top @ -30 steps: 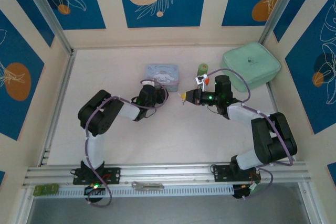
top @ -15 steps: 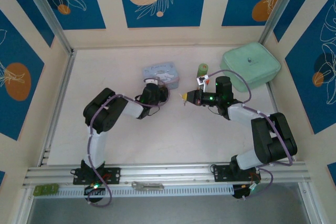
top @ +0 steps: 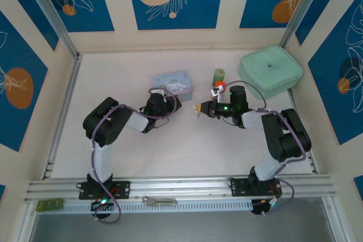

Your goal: Unlock a padlock with a key

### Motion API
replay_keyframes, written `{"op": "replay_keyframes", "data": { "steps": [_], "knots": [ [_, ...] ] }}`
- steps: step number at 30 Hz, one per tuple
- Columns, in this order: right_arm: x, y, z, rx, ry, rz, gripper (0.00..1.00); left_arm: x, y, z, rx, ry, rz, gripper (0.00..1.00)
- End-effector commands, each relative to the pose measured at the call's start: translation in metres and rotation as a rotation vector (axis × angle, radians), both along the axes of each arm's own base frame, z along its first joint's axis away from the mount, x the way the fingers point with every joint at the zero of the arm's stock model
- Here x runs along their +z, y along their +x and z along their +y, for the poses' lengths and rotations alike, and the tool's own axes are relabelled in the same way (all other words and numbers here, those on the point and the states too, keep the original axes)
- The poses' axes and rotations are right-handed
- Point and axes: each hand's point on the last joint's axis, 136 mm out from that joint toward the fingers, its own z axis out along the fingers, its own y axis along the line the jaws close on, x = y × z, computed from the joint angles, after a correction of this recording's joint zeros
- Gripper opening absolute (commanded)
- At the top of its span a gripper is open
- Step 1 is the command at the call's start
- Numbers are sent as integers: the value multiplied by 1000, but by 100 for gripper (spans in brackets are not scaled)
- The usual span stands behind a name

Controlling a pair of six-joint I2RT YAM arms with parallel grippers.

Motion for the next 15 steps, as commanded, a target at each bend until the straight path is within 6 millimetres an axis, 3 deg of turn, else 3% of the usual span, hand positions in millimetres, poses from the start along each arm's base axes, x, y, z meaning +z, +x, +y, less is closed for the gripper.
{"op": "replay_keyframes", "data": {
  "steps": [1, 8, 15],
  "knots": [
    [0, -3, 5, 21, 69, 32, 0, 32, -9, -8, -24, -189, 37, 0],
    [-9, -2, 21, 38, 86, 68, 0, 59, -13, -10, -12, -378, 43, 0],
    [-6, -1, 33, 23, 90, 77, 0, 70, -14, -6, 11, -443, 28, 0]
  ]
}}
